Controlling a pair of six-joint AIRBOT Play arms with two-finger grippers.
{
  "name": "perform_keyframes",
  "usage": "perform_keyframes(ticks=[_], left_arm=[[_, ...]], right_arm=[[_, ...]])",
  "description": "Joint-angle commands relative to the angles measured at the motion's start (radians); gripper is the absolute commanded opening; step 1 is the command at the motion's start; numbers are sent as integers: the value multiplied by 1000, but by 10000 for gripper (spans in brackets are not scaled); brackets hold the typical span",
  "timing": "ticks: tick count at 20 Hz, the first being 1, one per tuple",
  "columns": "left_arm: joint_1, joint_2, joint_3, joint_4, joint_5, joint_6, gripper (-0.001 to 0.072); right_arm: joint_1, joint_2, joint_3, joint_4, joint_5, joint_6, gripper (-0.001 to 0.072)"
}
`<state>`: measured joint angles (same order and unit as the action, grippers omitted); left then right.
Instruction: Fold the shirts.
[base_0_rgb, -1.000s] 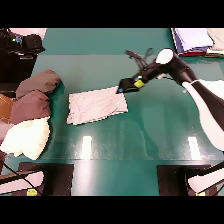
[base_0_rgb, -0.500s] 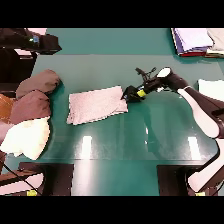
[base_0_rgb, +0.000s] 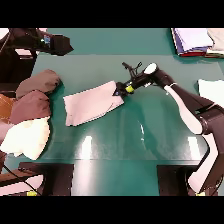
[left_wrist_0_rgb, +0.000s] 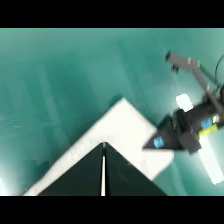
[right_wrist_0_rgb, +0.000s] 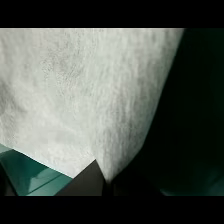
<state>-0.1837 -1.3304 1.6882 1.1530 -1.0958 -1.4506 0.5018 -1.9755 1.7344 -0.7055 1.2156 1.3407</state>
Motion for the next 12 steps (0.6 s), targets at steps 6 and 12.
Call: perform_keyframes(ticks=[6,12], left_arm=[[-145,1,0,-8,15,11,24],[-210,1,0,-7,42,11,25]], right_arm=[[-446,343,-143,-187,-6,5,7],[-922,504,-214,-185,-98,24,8]])
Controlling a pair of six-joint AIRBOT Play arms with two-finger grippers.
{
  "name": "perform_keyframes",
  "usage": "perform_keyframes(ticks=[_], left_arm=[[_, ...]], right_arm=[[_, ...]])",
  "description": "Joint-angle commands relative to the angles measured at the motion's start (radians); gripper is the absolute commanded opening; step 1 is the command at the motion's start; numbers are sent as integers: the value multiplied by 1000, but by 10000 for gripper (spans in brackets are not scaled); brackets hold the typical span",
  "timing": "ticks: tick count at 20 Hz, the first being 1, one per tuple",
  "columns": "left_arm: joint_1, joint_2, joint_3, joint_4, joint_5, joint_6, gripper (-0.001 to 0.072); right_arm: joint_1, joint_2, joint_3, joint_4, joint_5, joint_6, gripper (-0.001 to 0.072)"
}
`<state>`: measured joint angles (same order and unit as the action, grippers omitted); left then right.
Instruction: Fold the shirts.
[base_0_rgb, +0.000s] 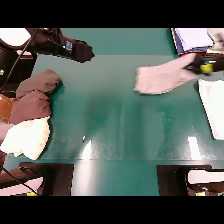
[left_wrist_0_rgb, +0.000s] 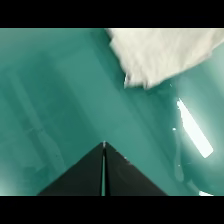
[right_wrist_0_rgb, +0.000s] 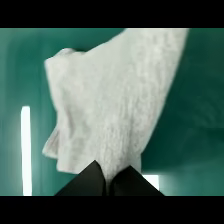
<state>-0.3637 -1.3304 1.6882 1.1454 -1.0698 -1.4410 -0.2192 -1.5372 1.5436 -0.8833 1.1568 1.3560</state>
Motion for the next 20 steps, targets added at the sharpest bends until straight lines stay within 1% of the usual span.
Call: perform_keyframes(ticks=[1,3,6,13,16,20], left_arm=[[-35,1,0,-2,22,1,25],[-38,1,0,3,33,1,25],[-38,1,0,3,34,1,25],[-38,1,0,3,13,1,25],[-38,1,0,3,0,1,25],[-38,1,0,3,-2,2,25]], right_arm=[[-252,70,-23,-2,-50,9,7],[-335,63,-10,2,-52,8,8],[-393,25,50,2,-55,8,7],[-377,-22,283,-4,-53,9,8],[-395,-22,362,-9,39,9,7],[-430,-5,385,-18,133,9,8]])
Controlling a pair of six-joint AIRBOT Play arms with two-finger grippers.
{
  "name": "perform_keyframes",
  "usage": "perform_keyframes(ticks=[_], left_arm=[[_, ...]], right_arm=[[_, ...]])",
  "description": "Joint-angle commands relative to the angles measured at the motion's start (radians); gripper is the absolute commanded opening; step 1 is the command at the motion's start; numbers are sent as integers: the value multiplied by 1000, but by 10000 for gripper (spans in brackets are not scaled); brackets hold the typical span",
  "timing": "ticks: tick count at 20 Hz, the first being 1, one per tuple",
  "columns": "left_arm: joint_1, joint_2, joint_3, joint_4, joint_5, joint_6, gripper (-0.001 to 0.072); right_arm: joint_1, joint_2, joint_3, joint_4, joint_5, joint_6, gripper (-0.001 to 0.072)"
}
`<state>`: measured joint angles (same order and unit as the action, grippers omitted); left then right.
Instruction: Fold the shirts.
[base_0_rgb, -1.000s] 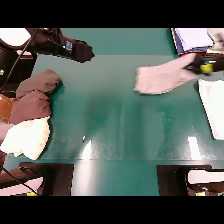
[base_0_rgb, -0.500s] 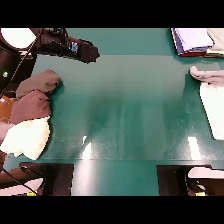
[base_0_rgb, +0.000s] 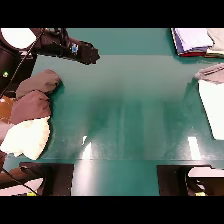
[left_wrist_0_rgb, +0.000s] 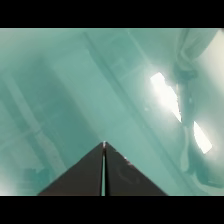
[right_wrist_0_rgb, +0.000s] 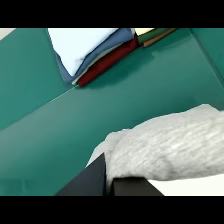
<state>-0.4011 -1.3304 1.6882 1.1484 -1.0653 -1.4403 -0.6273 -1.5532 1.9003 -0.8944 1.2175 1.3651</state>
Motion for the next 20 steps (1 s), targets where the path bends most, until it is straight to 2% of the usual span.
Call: perform_keyframes(ticks=[1,6,9,12,13,14,15,16,20], left_arm=[[0,1,0,0,-8,1,25],[0,1,0,0,-10,2,25],[0,1,0,1,-10,9,25],[0,1,0,4,-11,9,25],[0,1,0,4,-12,10,25],[0,1,0,4,-16,10,25],[0,1,0,4,-21,13,25],[0,1,0,4,-28,22,25],[0,1,0,3,-43,27,25]], right_arm=[[-31,21,28,-36,89,0,7],[-72,72,28,-253,217,45,8],[-101,96,-18,-286,271,66,8],[-134,155,-174,-289,277,66,10],[-151,173,-223,-288,280,66,64],[-170,187,-264,-288,287,66,243],[-191,201,-304,-288,294,66,463],[-212,217,-340,-287,299,66,587],[-257,265,-404,-248,304,66,598]])
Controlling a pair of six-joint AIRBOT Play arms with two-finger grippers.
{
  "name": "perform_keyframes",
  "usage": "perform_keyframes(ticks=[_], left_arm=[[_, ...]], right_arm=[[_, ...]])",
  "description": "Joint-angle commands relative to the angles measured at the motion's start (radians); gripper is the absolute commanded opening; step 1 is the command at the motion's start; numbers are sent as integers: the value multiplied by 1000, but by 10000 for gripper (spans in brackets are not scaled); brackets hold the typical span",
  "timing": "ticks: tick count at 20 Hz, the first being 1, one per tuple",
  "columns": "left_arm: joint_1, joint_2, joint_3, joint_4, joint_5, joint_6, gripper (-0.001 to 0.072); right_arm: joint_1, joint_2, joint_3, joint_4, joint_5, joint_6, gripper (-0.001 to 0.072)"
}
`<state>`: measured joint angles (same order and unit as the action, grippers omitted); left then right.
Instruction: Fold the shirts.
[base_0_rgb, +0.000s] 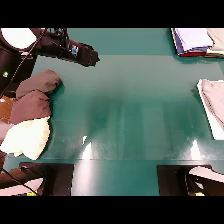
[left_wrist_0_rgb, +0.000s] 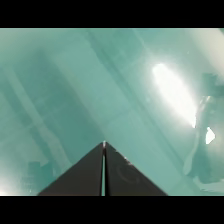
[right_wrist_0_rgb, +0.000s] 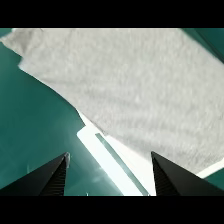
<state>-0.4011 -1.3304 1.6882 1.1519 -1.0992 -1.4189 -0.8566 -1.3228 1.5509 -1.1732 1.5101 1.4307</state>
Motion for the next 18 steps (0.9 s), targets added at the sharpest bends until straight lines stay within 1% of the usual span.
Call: perform_keyframes(ticks=[1,4,8,9,11,13,16,18], left_arm=[[0,1,0,0,-8,6,25],[0,1,0,1,4,6,25],[0,1,0,-1,11,5,26],[0,1,0,-1,17,5,25],[0,1,0,-1,19,5,25],[0,1,0,-1,19,5,25],[0,1,0,-1,19,5,25],[0,1,0,-1,19,6,25]], right_arm=[[-13,48,-56,83,4,0,597],[109,93,-56,203,-29,0,598],[391,140,-56,220,-107,0,592],[466,147,-56,220,-129,0,529],[599,151,-55,215,-168,0,287],[711,151,-56,201,-189,0,7],[827,151,-56,201,-191,-27,8],[865,151,-56,200,-191,-28,8]])
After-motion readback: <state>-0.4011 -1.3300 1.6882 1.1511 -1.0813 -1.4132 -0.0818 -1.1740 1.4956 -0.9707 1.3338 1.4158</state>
